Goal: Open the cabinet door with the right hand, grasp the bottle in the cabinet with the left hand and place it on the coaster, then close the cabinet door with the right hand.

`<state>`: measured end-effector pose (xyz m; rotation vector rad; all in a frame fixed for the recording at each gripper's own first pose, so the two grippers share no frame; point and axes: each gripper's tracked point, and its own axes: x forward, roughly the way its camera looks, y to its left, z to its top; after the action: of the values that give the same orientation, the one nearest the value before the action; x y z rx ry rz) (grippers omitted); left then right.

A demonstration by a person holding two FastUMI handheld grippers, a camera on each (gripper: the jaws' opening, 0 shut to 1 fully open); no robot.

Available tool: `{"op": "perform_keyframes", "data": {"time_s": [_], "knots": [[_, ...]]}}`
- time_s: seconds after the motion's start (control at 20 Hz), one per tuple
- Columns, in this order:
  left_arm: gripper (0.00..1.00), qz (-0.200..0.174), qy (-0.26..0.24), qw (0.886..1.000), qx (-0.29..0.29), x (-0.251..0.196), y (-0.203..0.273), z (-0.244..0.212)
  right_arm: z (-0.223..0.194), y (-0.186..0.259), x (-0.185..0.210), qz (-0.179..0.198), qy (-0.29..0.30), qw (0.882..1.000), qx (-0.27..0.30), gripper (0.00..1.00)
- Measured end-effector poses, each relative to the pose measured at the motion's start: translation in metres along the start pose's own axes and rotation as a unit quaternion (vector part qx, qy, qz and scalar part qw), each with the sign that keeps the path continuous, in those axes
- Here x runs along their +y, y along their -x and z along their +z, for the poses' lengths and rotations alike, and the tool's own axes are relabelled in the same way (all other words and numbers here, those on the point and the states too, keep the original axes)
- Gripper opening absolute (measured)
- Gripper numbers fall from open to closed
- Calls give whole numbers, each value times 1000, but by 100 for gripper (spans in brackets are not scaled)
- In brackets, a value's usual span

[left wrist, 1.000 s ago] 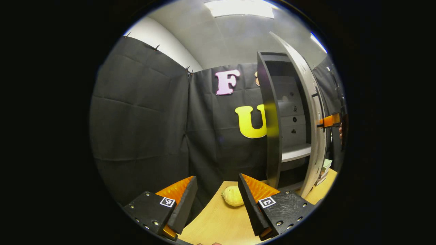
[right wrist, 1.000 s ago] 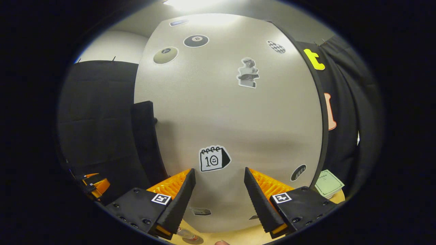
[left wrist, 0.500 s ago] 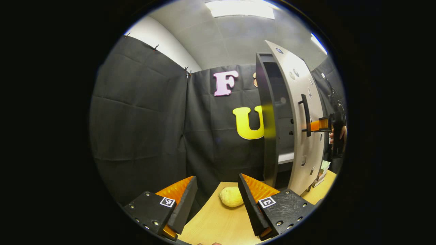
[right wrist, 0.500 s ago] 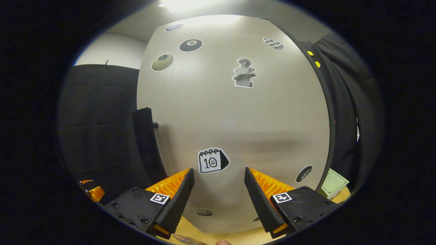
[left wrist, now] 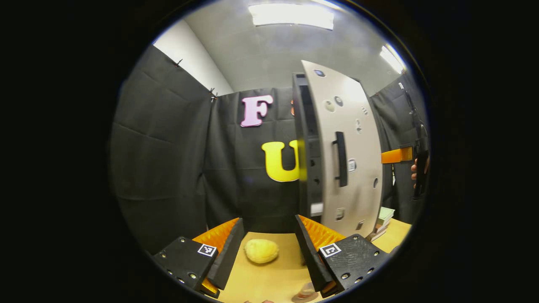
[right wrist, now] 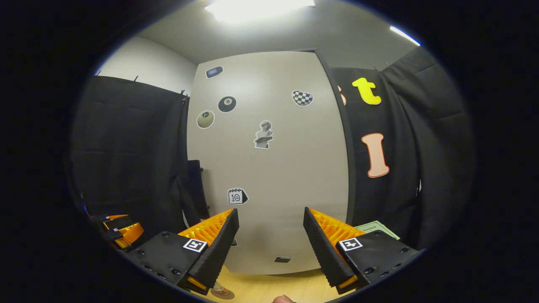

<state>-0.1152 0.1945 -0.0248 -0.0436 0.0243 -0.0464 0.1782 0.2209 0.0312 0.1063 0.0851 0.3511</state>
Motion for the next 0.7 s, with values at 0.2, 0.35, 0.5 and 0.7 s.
{"op": "perform_keyframes", "data": {"time_s": [0.2,0.35,0.5,0.7], "knots": [[70,-19,1,1000,-7,-38,2,13,5,37,-35,-18,14,1000,-3,98],[70,-30,0,1000,-10,-64,3,22,6,61,-64,-37,26,999,-6,98],[68,-37,1,999,-13,-84,1,31,5,82,-89,-51,35,998,-6,98],[70,-42,-3,999,-18,-110,4,41,3,104,-119,-67,36,997,-6,98]]}}
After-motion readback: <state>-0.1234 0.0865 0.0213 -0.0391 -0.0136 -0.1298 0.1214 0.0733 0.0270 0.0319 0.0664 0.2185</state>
